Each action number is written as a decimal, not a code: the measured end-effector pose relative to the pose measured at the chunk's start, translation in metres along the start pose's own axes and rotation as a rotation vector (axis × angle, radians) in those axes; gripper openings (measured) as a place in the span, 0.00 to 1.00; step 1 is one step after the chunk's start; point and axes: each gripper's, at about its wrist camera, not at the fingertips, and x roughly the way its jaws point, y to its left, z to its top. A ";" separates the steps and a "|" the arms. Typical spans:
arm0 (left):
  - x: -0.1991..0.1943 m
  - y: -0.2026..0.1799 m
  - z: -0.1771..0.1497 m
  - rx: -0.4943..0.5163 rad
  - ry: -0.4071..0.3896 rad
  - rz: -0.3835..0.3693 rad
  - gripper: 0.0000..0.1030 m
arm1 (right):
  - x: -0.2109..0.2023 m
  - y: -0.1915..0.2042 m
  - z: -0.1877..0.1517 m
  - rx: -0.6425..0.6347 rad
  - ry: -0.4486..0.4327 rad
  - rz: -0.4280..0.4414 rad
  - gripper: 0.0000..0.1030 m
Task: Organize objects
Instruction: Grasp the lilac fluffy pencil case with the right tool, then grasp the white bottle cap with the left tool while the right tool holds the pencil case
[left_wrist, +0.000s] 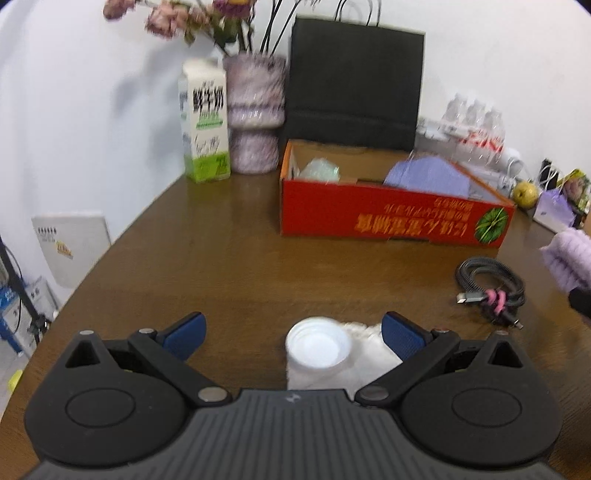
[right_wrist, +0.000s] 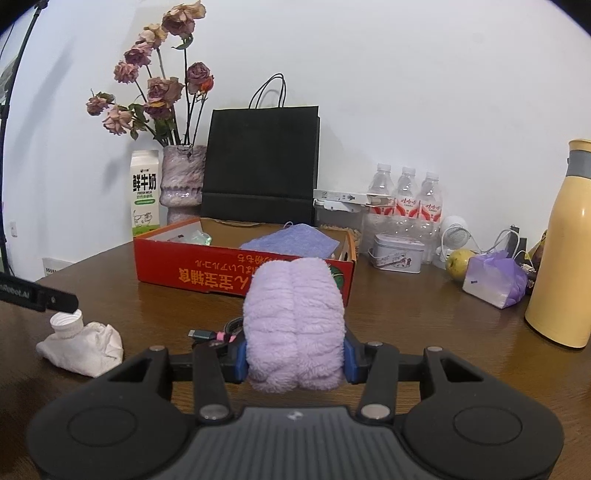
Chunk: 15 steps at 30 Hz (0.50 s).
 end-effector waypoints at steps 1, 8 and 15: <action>0.003 0.002 0.000 -0.009 0.010 -0.003 1.00 | 0.001 0.000 0.000 0.003 0.004 0.004 0.44; 0.023 0.001 -0.004 0.011 0.083 0.014 0.81 | 0.002 -0.001 0.000 0.003 0.009 0.017 0.44; 0.005 -0.002 -0.005 0.022 0.000 -0.031 0.39 | 0.002 -0.002 0.000 0.013 0.013 0.026 0.44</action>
